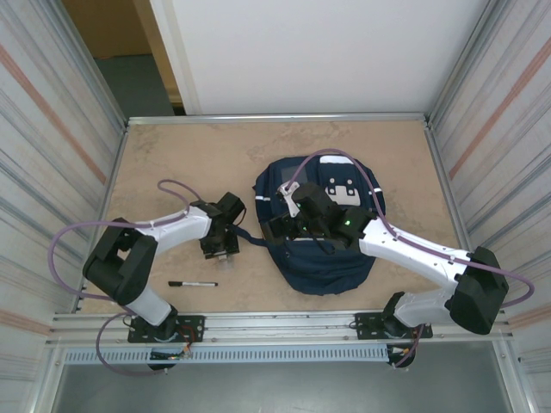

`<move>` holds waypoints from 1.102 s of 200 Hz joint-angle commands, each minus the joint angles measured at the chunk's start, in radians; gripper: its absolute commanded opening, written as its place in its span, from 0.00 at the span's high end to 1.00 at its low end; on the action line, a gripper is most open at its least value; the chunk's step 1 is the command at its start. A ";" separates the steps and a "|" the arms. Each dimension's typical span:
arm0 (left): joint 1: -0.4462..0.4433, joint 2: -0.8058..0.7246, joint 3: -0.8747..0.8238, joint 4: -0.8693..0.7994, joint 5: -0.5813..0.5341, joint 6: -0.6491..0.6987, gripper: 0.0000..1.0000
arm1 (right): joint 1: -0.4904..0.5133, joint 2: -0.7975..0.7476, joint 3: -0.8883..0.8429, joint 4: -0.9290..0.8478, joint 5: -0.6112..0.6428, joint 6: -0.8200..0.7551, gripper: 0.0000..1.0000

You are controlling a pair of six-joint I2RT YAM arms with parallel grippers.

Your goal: Pack the student bag

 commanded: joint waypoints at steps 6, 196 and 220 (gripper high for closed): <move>0.001 -0.068 -0.008 0.055 0.112 0.024 0.54 | 0.005 0.006 -0.005 0.010 -0.025 0.101 0.01; -0.008 -0.392 -0.089 0.416 0.569 -0.307 0.54 | 0.128 0.033 -0.049 0.089 -0.074 0.412 0.30; -0.032 -0.385 -0.112 0.459 0.570 -0.338 0.54 | 0.129 0.070 -0.024 0.116 -0.087 0.419 0.41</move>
